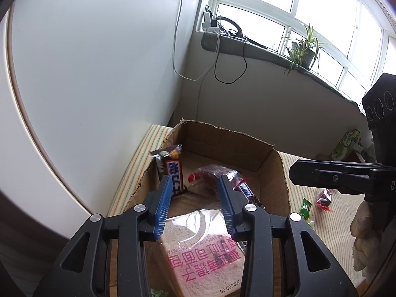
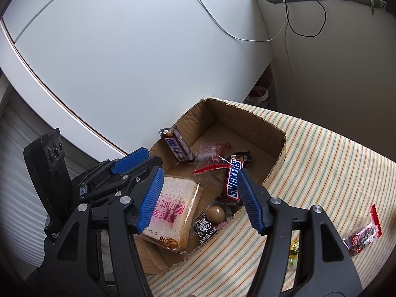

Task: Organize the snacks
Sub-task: 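Lower both snacks into the box and open both tools, then move both open tools back to the remaining snacks on the bedspread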

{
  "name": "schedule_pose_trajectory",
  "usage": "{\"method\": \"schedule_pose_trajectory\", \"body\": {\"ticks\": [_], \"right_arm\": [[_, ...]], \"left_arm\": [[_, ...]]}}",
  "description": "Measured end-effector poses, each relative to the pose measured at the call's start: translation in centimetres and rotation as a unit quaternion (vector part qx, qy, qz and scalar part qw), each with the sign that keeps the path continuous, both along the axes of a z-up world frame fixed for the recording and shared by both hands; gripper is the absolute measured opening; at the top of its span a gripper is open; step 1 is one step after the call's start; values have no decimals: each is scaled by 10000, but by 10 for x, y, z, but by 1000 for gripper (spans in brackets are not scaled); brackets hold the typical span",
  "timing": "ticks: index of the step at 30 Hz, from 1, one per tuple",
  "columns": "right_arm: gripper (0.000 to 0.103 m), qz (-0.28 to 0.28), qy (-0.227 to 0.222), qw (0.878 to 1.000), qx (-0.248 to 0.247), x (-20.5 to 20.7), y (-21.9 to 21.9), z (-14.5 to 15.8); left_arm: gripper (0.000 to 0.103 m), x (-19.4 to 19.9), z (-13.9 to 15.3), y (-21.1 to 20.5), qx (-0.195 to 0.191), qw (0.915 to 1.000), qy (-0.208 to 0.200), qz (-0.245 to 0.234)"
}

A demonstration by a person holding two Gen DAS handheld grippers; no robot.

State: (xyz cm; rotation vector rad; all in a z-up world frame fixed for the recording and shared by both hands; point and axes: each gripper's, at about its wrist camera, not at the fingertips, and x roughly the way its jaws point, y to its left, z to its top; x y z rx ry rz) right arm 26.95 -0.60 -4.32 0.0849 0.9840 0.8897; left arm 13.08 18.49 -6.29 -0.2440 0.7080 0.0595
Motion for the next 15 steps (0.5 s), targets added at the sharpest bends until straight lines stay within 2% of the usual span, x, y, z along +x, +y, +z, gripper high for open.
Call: {"method": "schedule_pose_trajectory", "body": {"ticks": [15], "right_arm": [[64, -287, -341, 9989, -115, -11, -44, 13]], "left_arm": [[37, -17, 17, -16, -56, 9997, -214, -39]]}}
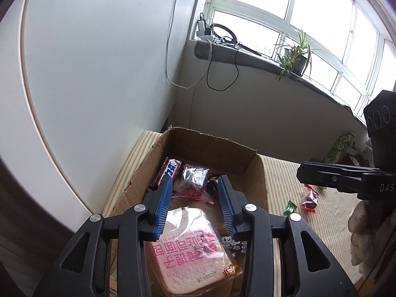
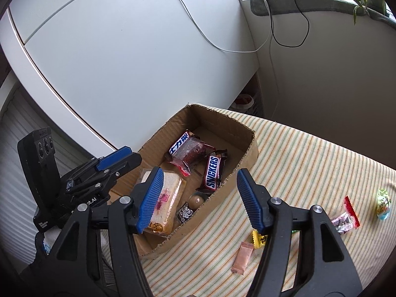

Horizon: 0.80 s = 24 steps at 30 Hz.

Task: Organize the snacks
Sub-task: 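Move both open tools back to the remaining snacks on the bedspread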

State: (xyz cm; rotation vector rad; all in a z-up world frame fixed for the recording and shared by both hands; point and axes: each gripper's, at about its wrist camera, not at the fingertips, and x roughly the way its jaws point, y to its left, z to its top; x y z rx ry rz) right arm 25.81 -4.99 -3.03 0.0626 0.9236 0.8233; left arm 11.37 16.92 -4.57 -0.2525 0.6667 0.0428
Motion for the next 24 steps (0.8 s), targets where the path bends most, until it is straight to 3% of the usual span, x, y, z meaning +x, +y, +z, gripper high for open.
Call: {"method": "schedule_pose_trajectory", "body": {"ticks": [16, 24], "right_arm": [[65, -702, -321, 9966, -284, -16, -108, 3], [65, -1185, -268, 9921, -304, -14, -165, -3]], "left_arm": [[37, -22, 16, -61, -210, 9978, -264, -564], [37, -24, 11, -101, -266, 9952, -212, -923]]}}
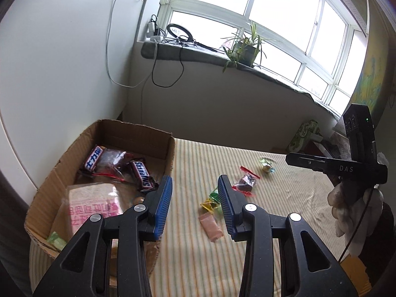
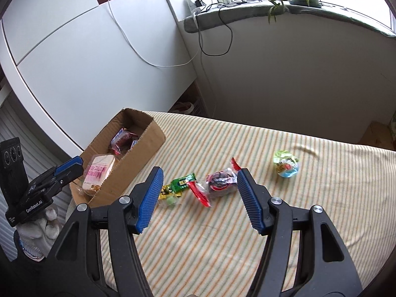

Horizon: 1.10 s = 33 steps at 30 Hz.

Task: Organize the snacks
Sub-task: 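Move both open tools back to the remaining snacks on the bedspread, then grasp the pink packet with the left tool while the right tool grasps the round green-blue candy cup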

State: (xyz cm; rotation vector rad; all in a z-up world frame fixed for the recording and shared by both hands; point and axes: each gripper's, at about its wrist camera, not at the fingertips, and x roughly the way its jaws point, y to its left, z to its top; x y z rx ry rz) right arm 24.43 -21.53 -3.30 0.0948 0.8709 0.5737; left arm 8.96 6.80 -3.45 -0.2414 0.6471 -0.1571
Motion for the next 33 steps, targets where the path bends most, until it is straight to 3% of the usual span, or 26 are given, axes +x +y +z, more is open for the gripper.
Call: {"method": "schedule_pose_trajectory", "body": {"ticks": [3, 5, 14, 26, 33], "right_arm": [[68, -194, 34, 9998, 12, 3, -21, -2], [78, -376, -5, 9993, 0, 5, -36, -4], [78, -769, -277, 9948, -607, 27, -76, -23], [78, -119, -583, 9847, -1640, 47, -36, -69], [78, 11, -594, 9826, -1761, 60, -27, -83]], "left_arm": [[37, 0, -5, -14, -21, 9999, 62, -117], [37, -2, -9, -21, -48, 9998, 103, -175], [37, -5, -31, -53, -12, 9987, 356, -369], [37, 1, -68, -77, 299, 9956, 844, -279], [37, 14, -81, -78, 677, 9925, 1022, -14]]}}
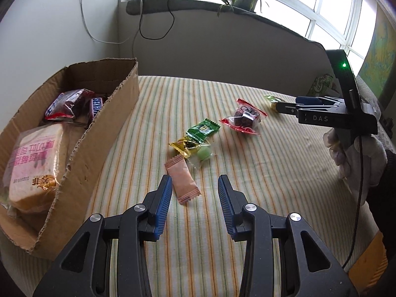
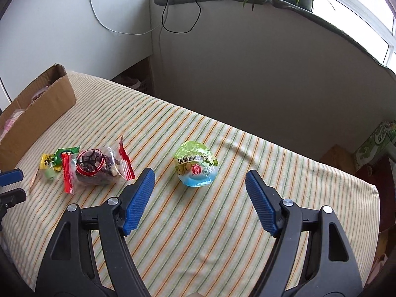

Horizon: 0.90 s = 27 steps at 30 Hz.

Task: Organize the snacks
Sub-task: 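Grasp the pink packet with the left tool while the right tool grasps the round green-blue candy cup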

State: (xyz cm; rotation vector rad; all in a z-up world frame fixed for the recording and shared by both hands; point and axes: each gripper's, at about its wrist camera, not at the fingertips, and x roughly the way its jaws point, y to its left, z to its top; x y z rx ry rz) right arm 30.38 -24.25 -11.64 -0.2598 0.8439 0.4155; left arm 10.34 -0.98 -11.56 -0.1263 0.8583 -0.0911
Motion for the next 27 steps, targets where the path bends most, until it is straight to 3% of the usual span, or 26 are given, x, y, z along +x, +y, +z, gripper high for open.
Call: {"method": "schedule_pose_trajectory", "body": {"ticks": [3, 7, 16, 19, 27], "right_arm": [[78, 59, 46, 10000, 61, 4, 3, -4], [78, 62, 55, 9999, 133, 7, 2, -8], [78, 179, 178, 9996, 79, 18, 9, -17], [68, 225, 235, 9995, 25, 20, 15, -20], [65, 210, 232, 9995, 12, 20, 16, -21]], "left_arm": [[37, 4, -8, 0, 66, 9999, 103, 36], [37, 7, -8, 9, -209, 9994, 86, 267], [37, 18, -17, 7, -34, 9993, 250, 271], [37, 17, -17, 5, 20, 9994, 217, 276], [28, 15, -16, -3, 180, 9991, 187, 334]]}}
